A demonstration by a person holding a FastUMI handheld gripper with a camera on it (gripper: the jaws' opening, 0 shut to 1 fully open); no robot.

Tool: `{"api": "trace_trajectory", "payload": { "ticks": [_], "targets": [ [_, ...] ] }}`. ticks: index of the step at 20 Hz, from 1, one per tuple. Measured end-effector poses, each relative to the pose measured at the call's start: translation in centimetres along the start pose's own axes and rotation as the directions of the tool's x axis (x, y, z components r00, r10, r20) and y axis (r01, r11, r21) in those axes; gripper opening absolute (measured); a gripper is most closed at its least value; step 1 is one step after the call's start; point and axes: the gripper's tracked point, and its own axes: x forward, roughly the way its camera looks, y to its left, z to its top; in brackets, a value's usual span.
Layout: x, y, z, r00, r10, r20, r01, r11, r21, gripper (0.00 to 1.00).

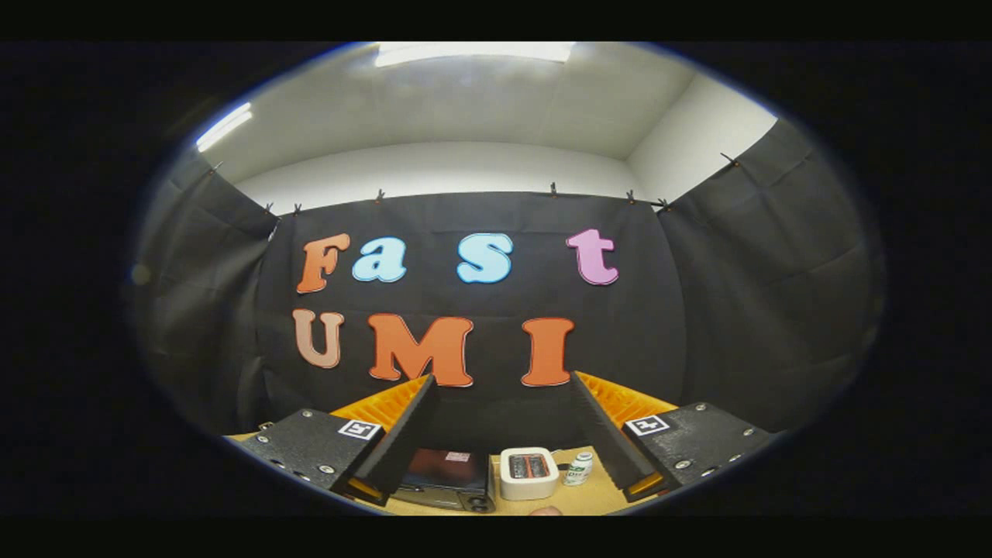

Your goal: Open the toaster oven, put the food inside, and close the toaster oven door.

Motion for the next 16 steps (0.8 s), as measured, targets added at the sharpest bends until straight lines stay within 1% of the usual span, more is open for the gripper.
{"api": "trace_trajectory", "payload": {
  "ticks": [2,5,9,13,16],
  "targets": [
    [0.6,0.5,-1.1,1.000,0.001,-0.014,-0.001,1.000,-0.003,0.98],
    [1.4,2.2,-3.7,0.998,0.024,-0.056,-0.023,1.000,0.018,0.98],
    [2.9,5.4,-8.9,0.987,0.064,-0.148,-0.058,0.997,0.049,0.99],
    [3.5,9.8,-16.0,0.953,0.127,-0.276,-0.107,0.991,0.086,0.99],
    [3.6,12.7,-21.3,0.916,0.157,-0.369,-0.132,0.987,0.091,0.99]
  ]
}}
